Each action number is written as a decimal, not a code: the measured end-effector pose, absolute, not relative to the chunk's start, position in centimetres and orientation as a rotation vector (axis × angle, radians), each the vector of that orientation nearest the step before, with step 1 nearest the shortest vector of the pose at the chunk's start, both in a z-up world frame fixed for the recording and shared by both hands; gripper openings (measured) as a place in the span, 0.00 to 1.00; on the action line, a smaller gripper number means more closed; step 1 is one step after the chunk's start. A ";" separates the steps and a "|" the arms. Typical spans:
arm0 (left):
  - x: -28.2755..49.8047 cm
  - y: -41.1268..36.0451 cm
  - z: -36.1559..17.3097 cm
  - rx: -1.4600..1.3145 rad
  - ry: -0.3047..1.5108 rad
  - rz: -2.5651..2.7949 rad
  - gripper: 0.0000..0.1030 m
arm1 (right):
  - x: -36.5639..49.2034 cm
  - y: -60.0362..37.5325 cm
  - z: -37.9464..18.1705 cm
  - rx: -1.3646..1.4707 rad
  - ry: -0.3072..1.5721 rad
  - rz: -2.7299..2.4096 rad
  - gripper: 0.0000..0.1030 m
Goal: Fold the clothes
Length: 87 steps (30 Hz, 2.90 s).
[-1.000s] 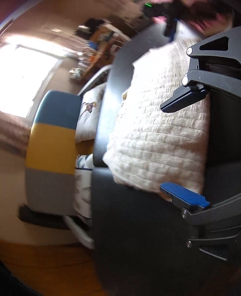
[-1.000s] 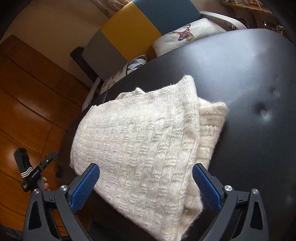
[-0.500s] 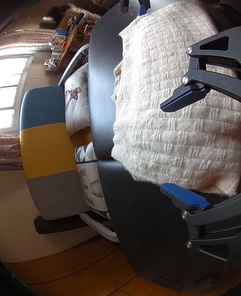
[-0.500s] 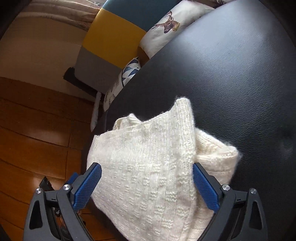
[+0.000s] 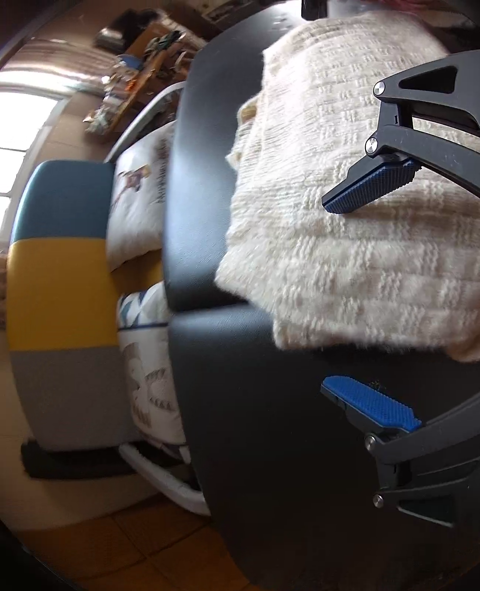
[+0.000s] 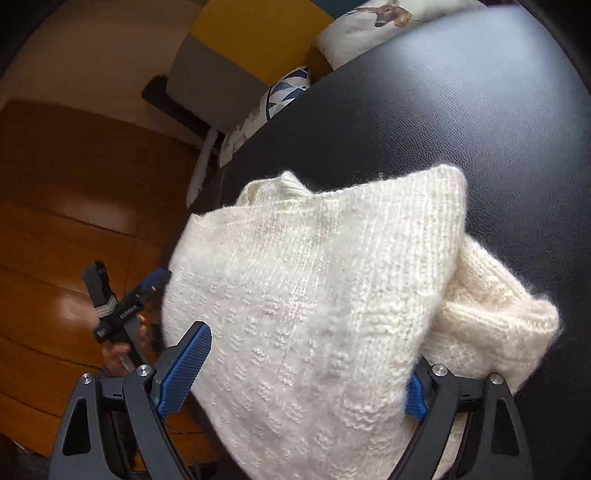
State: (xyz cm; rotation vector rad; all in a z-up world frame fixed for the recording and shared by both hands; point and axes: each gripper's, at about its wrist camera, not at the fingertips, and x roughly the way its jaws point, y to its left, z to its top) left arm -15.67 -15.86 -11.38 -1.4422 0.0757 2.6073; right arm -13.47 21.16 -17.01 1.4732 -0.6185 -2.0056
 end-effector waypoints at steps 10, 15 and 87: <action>-16.8 -14.6 -13.1 -1.487 -0.046 2.531 0.49 | -11.1 15.6 -15.8 1.502 -0.008 -2.240 0.89; -16.0 -13.4 -12.8 -1.434 0.041 2.569 0.23 | -9.7 14.3 -14.4 1.422 0.130 -2.332 0.81; 3.4 -9.6 -9.3 -1.215 -0.164 2.168 0.56 | -5.6 21.9 -14.0 1.614 -0.143 -2.465 0.33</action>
